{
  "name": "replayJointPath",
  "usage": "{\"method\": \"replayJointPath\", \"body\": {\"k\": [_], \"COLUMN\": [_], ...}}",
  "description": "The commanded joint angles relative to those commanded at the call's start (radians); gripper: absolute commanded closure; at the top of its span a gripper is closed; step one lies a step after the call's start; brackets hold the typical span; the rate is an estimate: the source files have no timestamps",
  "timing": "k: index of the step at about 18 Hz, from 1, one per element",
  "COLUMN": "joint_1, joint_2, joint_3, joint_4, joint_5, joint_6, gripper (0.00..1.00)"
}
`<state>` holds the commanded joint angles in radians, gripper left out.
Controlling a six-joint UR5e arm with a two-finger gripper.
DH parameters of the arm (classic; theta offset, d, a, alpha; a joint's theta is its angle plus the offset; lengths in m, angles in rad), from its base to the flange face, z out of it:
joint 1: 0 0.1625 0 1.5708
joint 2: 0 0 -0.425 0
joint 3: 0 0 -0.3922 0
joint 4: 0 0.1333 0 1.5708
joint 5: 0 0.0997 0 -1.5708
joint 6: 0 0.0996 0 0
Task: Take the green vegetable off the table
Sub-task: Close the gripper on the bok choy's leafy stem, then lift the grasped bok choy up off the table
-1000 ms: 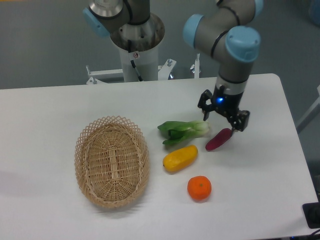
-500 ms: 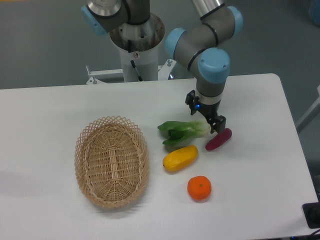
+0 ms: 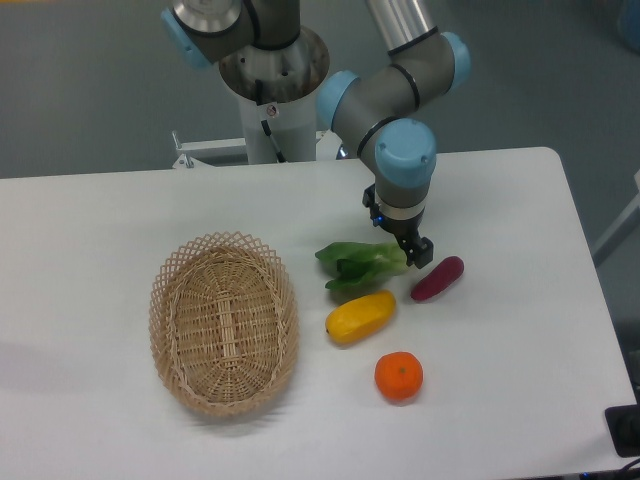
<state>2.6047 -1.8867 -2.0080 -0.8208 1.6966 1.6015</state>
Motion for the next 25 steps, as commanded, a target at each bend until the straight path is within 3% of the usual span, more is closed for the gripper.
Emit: {"method": "replayJointPath", "body": {"k": [5,6,9,15,19,25], "joint_1": [0.0,0.0,0.002,0.003,0.003,0.018], "joint_2": [-0.026,-0.026,-0.02,-0.009,0.001,0.041], "joint_3": [-0.008,-0.009,-0.012,-0.008,-0.008,-0.002], "joint_4": [0.051,0.057,0.058,0.054,0.054,0.035], "joint_5": [0.002,0.003,0.003,0.006,0.003,-0.005], "joint_6": [0.002,0.002,0.003,0.008,0.005,0.031], "gripper": [0.0,0.05,0.35,0.63,0.73,0.74]}}
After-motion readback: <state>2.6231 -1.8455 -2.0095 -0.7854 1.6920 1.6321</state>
